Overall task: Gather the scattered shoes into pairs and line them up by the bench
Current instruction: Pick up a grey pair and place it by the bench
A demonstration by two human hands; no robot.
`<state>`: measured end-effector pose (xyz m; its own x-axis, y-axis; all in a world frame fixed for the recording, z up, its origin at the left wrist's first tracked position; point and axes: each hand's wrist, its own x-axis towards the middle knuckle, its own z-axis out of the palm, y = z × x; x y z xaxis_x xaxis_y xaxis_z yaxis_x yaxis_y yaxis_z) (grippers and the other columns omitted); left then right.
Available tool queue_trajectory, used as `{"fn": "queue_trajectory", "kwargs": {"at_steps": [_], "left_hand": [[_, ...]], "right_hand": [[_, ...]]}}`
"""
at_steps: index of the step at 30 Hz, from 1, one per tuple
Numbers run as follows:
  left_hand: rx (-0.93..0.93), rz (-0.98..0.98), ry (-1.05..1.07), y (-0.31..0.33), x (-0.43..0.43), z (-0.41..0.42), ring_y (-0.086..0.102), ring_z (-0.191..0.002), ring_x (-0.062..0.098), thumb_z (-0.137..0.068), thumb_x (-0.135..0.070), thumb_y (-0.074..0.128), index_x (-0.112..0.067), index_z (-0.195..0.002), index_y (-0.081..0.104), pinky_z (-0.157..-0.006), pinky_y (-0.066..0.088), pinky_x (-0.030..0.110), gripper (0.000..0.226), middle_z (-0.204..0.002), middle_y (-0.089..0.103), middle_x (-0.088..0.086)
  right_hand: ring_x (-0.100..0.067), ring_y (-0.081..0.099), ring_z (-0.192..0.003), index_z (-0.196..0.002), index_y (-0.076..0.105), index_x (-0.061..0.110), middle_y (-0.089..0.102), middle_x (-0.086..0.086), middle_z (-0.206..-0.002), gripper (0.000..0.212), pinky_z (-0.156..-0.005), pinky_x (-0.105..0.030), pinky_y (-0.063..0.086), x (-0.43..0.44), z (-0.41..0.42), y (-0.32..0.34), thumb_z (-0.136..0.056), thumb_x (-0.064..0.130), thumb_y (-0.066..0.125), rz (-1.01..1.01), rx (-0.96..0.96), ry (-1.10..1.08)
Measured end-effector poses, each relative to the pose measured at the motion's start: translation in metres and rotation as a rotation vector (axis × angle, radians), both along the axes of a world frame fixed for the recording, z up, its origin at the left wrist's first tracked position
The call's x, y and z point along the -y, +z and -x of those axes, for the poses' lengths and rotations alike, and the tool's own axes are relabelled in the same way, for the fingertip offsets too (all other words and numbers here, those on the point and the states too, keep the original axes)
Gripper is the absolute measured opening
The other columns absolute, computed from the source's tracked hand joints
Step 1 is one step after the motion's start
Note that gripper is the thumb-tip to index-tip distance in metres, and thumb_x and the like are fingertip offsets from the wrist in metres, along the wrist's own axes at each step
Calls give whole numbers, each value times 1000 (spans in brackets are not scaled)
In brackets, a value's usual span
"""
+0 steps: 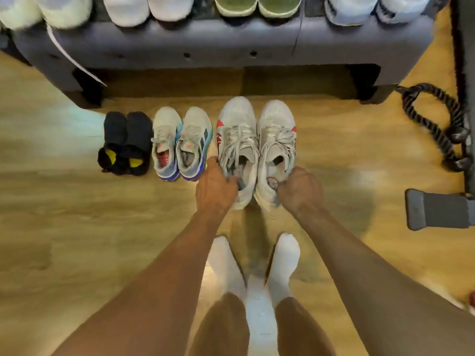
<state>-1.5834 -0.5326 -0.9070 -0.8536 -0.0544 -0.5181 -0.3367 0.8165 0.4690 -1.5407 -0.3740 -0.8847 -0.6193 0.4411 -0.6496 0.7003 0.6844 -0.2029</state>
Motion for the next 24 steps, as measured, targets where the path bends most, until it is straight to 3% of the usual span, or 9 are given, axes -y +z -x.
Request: {"fn": "queue_trajectory", "kwargs": {"at_steps": [6, 12, 17, 21, 24], "left_hand": [[-65, -11, 55, -124, 8, 25, 60, -104, 37, -89, -19, 56, -12, -133, 41, -82, 47, 41, 48, -113, 64, 17], [-153, 24, -15, -219, 13, 47, 58, -106, 39, -91, -17, 54, -8, -130, 39, -81, 44, 41, 42, -117, 60, 18], [-187, 123, -222, -255, 22, 74, 60, -97, 42, -90, -18, 51, -8, -126, 37, -74, 45, 41, 40, -110, 61, 19], [-151, 101, -201, -266, 29, 82, 61, -88, 38, -87, -23, 56, -12, -114, 34, -68, 43, 37, 37, -94, 59, 14], [-123, 102, -180, -267, 29, 82, 59, -86, 35, -86, -26, 59, -15, -110, 32, -66, 39, 35, 38, -95, 57, 10]], "right_hand": [[-35, 57, -107, -109, 53, 3, 62, -19, -114, 30, -73, -30, 37, 6, 32, -128, -94, 28, 50, -4, -34, 104], [-34, 58, -103, -107, 56, 3, 63, -18, -111, 35, -71, -28, 35, 8, 70, -222, -92, 35, 54, -41, -95, 227], [-32, 62, -98, -104, 58, 4, 65, -15, -102, 28, -76, -31, 49, 17, 76, -263, -93, 30, 53, 25, -110, 276], [-29, 63, -90, -105, 54, 6, 66, -11, -96, 26, -77, -36, 54, 16, 68, -280, -94, 30, 51, 5, -193, 288], [-30, 62, -91, -105, 54, 7, 65, -11, -96, 28, -77, -36, 53, 11, 69, -284, -94, 33, 52, -2, -197, 301]]}}
